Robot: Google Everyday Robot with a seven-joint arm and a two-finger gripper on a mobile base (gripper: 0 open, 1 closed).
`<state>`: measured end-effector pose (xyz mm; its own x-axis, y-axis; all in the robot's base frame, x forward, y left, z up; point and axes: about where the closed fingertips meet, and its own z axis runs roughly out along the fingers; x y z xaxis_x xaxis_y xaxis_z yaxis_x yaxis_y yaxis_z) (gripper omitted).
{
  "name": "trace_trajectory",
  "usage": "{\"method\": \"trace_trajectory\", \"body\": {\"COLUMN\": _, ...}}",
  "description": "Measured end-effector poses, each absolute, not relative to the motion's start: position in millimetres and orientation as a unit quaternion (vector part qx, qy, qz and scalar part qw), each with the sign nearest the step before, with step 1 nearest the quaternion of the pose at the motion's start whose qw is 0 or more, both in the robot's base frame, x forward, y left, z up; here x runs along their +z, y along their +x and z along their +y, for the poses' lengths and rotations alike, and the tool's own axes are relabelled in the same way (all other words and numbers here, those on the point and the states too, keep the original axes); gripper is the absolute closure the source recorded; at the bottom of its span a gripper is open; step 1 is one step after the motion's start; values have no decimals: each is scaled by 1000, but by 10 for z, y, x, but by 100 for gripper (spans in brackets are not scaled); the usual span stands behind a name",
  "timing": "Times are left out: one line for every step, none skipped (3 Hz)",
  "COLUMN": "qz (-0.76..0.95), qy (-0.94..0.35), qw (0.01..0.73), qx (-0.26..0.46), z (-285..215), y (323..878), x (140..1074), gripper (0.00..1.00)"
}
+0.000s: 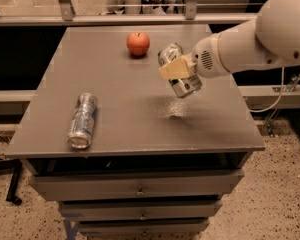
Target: Place 7up can upright
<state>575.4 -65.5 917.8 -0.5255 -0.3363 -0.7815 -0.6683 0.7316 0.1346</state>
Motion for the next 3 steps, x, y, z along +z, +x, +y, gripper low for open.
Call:
{"method": "trace_trajectory", "body": {"qz": 792, "qy": -302, "qw": 433, "qx": 306, "z": -707, "y": 5686, "x": 9405, "gripper": 100}}
{"method": "trace_trajectory", "body": {"qz": 737, "qy": -343, "qw": 461, "qx": 355, "z": -807, "y": 5504, "x": 9463, "gripper": 100}}
{"method": "trace_trajectory", "body": {"qz": 678, "qy": -399, "qw": 493, "qx": 371, "z": -916, "y": 5294, "x": 9444, "gripper": 100}}
